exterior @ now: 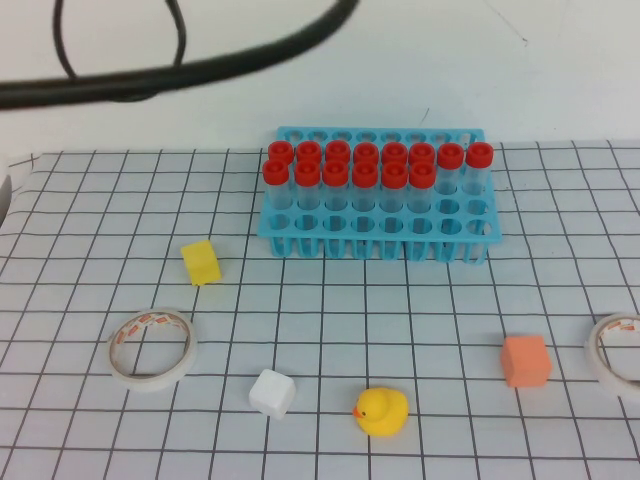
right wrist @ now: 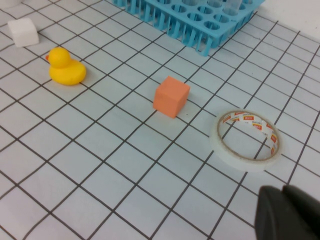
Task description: Place the test tubes
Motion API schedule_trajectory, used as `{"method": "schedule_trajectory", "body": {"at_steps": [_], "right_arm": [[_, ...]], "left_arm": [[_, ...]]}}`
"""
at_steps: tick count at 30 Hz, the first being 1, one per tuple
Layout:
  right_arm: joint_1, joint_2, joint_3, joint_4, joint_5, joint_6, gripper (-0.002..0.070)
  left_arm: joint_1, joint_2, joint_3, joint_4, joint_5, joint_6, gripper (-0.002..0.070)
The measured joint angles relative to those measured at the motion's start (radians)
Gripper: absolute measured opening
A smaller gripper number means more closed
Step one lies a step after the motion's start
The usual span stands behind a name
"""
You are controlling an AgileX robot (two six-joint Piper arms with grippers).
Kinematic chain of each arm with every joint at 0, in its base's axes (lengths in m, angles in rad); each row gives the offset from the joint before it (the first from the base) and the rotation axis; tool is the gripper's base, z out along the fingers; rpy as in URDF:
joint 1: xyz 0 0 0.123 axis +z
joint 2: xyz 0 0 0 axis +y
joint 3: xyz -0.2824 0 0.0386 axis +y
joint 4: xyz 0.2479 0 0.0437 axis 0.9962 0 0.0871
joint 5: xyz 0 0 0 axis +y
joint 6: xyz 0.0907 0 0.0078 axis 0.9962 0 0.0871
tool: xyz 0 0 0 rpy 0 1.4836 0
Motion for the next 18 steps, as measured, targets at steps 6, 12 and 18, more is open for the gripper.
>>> {"method": "schedule_trajectory", "body": {"at_steps": [6, 12, 18], "right_arm": [[-0.001, 0.000, 0.000, -0.002, 0.000, 0.000, -0.0001], [-0.001, 0.000, 0.000, -0.002, 0.000, 0.000, -0.0001], [-0.001, 0.000, 0.000, -0.002, 0.000, 0.000, -0.0001]], "left_arm": [[0.000, -0.024, 0.033, 0.042, 0.016, 0.001, 0.0000], [0.026, -0.166, 0.120, 0.057, 0.183, -0.146, 0.0000], [0.091, -0.334, 0.464, 0.052, 0.182, -0.274, 0.0000]]}}
